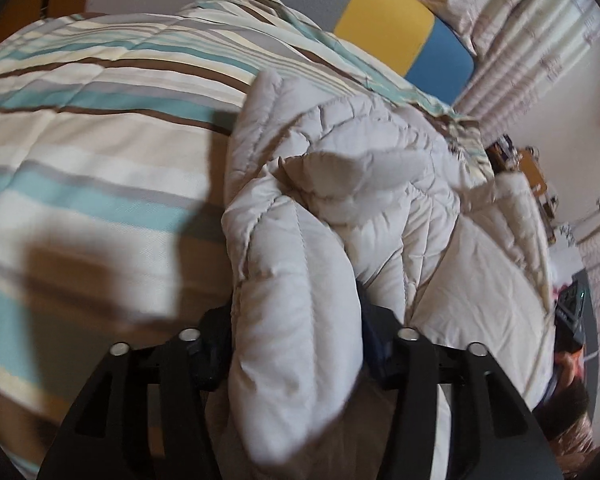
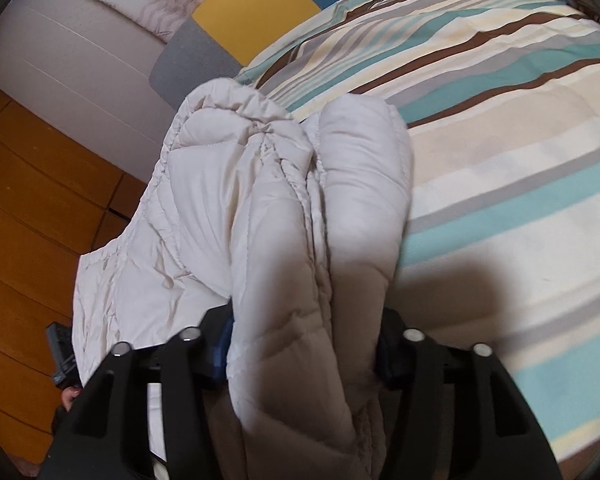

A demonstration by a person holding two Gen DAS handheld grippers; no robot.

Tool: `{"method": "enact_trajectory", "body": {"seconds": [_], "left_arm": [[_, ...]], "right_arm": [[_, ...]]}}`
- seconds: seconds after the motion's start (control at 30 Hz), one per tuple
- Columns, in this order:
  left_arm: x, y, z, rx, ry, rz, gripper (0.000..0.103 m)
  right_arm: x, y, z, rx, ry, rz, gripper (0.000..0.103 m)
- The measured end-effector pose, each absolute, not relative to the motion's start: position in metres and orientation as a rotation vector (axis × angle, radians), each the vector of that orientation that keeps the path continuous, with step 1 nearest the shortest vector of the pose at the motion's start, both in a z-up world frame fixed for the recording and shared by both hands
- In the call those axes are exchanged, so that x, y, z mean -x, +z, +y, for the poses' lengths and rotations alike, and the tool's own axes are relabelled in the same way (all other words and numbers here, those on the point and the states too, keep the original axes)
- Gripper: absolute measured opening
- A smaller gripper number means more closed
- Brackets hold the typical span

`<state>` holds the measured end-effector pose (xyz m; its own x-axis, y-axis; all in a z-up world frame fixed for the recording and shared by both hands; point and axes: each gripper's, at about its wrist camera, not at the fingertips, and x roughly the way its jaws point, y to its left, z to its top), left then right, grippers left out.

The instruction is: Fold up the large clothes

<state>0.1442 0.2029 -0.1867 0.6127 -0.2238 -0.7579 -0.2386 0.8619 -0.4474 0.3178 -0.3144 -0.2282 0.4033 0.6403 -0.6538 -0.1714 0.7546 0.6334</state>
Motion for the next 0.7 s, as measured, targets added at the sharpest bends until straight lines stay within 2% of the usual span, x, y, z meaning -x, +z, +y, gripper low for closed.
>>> {"method": "enact_trajectory", "body": {"seconds": [0.07, 0.17, 0.2, 0.3, 0.43, 0.5, 0.53, 0.57, 0.6, 0.63, 0.7], "left_arm": [[-0.141, -0.175, 0.204, 0.559, 0.017, 0.903, 0.06], [-0.14, -0.15, 0.208, 0.525, 0.054, 0.829, 0.079], [-0.143, -0.142, 0.209, 0.503, 0.066, 0.807, 0.082], [-0.174, -0.14, 0.203, 0.461, 0.043, 0.857, 0.085], [-0.206, -0.159, 0.189, 0.415, 0.058, 0.939, 0.085], [-0.204, -0.163, 0.185, 0.41, 0.077, 0.937, 0.069], [-0.204, -0.163, 0.182, 0.414, 0.077, 0.933, 0.063], [-0.201, -0.163, 0.18, 0.427, 0.068, 0.926, 0.049], [-0.198, -0.161, 0.179, 0.435, 0.065, 0.919, 0.037], [-0.195, -0.158, 0.179, 0.443, 0.065, 0.908, 0.033], [-0.189, -0.148, 0.178, 0.437, 0.068, 0.879, 0.02]], "right_arm": [[-0.318, -0.213, -0.316, -0.485, 0.477, 0.994, 0.068], [-0.319, -0.184, -0.314, -0.432, 0.422, 0.879, 0.076], [-0.323, -0.175, -0.311, -0.418, 0.419, 0.849, 0.08], [-0.344, -0.162, -0.288, -0.361, 0.462, 0.86, 0.085], [-0.374, -0.181, -0.258, -0.284, 0.444, 0.99, 0.086], [-0.38, -0.19, -0.251, -0.272, 0.412, 1.025, 0.082], [-0.38, -0.193, -0.249, -0.267, 0.404, 1.023, 0.069], [-0.377, -0.196, -0.249, -0.265, 0.401, 1.019, 0.061], [-0.375, -0.196, -0.249, -0.272, 0.409, 1.014, 0.044], [-0.373, -0.195, -0.25, -0.279, 0.421, 1.012, 0.034], [-0.366, -0.192, -0.254, -0.288, 0.441, 1.0, 0.025]]}}
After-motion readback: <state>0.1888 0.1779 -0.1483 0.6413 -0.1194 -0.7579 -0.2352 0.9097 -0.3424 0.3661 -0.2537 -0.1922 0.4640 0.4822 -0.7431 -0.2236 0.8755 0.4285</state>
